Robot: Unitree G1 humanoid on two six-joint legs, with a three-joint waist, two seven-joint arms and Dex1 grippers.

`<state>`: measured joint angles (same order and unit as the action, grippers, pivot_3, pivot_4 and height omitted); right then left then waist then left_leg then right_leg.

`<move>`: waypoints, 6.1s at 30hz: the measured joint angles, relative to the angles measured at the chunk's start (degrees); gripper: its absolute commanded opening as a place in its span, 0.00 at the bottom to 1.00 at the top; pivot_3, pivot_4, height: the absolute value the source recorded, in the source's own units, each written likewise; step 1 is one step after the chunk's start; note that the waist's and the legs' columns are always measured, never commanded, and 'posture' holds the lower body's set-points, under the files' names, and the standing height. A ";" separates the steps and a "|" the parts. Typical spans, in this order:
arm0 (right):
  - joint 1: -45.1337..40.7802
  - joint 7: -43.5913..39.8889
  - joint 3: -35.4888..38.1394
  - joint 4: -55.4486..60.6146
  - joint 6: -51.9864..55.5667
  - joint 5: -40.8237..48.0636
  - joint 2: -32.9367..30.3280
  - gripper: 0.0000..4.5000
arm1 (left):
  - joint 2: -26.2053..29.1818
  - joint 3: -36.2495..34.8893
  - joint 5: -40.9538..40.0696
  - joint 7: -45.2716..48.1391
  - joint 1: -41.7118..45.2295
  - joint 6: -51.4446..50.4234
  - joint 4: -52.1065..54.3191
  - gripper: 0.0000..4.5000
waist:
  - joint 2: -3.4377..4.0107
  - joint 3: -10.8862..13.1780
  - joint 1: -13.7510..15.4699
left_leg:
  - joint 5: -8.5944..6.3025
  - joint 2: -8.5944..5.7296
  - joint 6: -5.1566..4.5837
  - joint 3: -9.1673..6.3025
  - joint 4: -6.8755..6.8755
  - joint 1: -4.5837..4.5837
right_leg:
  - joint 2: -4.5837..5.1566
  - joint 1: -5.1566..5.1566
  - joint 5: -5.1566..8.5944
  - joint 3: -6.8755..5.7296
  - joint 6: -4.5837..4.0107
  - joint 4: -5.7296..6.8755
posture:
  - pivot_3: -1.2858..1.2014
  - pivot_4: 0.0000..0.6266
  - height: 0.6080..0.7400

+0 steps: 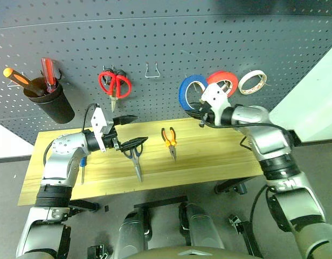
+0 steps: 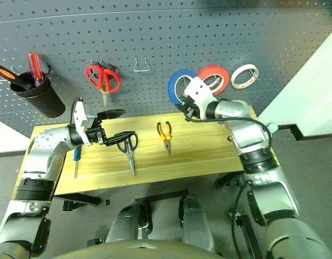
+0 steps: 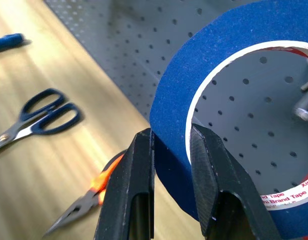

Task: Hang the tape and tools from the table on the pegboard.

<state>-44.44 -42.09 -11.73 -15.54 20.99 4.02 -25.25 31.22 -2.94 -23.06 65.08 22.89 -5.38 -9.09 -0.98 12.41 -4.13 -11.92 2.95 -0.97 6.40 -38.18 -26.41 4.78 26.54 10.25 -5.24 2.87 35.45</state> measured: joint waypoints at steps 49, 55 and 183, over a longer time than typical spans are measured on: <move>-9.84 15.19 2.07 -17.91 37.77 6.14 13.64 1.00 | 3.82 1.76 5.00 -15.34 -10.29 -19.55 8.14 1.00 | 0.40 3.65 2.08 | 0.08 0.28 0.07 -0.14 0.01 -0.02 | 0.20 0.49 0.29 0.24 -0.69 0.59 | 0.52 0.61 0.93; -15.05 18.20 4.99 -30.40 32.42 5.01 16.24 1.00 | 3.44 3.02 5.46 -13.91 -6.80 -18.67 6.46 1.00 | 0.45 6.06 2.92 | 0.15 0.29 0.11 -0.04 0.12 -0.11 | 0.14 0.68 0.37 0.29 -0.56 0.68 | 0.53 0.65 0.93; -23.87 26.01 12.23 -18.09 9.38 6.08 22.41 0.99 | 7.93 -18.68 -13.36 -0.38 -8.05 -2.29 11.26 1.00 | -0.58 -2.27 3.00 | 1.13 0.74 0.73 0.16 0.98 -0.11 | -0.72 0.58 -0.64 -0.11 -0.74 -0.16 | 0.53 0.14 0.93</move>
<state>-68.32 -16.07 0.50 -33.63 30.38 10.10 -2.83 39.16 -21.62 -36.42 64.69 14.84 -7.67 2.17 -1.55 10.13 -1.14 -10.78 3.69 -0.23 6.56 -37.20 -26.52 4.06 27.12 9.61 -5.35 2.12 35.29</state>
